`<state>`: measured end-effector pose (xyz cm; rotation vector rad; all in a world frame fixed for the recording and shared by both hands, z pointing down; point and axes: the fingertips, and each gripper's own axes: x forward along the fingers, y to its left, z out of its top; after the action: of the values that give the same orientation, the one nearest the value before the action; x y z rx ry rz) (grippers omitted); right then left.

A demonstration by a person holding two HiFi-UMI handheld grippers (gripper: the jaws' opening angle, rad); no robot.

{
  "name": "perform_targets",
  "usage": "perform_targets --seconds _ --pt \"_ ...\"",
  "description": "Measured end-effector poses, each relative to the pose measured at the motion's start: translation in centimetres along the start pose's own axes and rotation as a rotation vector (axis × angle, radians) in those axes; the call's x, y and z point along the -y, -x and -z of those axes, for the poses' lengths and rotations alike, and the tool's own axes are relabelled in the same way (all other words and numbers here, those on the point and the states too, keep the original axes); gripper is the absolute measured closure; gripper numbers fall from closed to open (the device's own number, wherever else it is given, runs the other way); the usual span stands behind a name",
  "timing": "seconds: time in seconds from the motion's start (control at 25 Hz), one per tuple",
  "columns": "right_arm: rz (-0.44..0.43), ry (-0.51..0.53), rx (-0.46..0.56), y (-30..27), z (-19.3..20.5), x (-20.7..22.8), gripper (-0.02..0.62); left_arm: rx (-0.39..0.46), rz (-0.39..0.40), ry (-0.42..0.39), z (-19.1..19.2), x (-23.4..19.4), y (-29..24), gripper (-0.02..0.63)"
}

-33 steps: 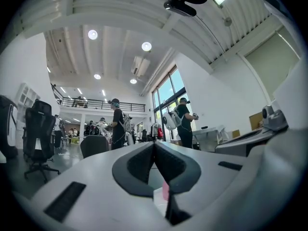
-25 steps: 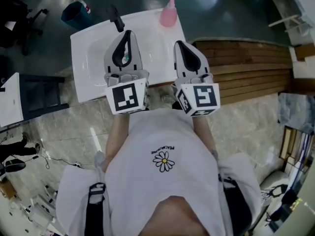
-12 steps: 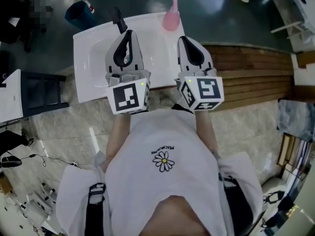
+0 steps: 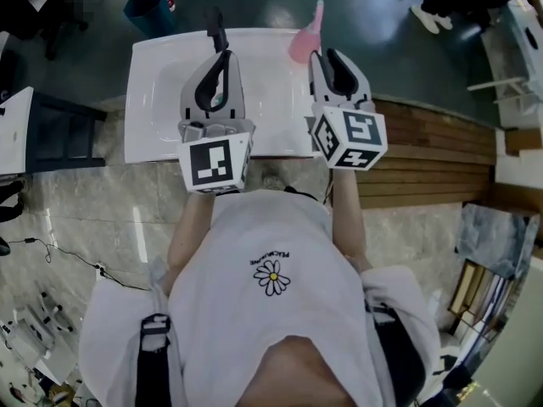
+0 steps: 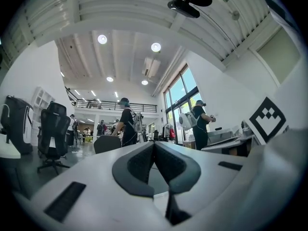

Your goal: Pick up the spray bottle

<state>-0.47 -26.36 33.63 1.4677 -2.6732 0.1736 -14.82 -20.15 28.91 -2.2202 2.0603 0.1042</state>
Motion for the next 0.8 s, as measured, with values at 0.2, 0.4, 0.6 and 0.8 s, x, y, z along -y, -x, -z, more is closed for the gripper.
perform_targets --seconds 0.2,0.4,0.6,0.8 --pt "-0.008 -0.012 -0.042 -2.1 1.0 0.9 0.408 0.002 -0.027 -0.004 0.1 -0.8 0.4 0.586" --pt "-0.004 -0.007 -0.086 -4.4 2.0 1.8 0.336 -0.001 -0.041 -0.015 0.4 -1.1 0.5 0.586" --pt "0.03 0.023 -0.121 -7.3 3.1 3.6 0.319 -0.005 -0.045 -0.034 0.7 -1.5 1.1 0.586" --pt "0.054 0.037 -0.189 -10.3 5.4 5.8 0.316 -0.006 -0.071 -0.052 0.8 -2.1 1.5 0.586"
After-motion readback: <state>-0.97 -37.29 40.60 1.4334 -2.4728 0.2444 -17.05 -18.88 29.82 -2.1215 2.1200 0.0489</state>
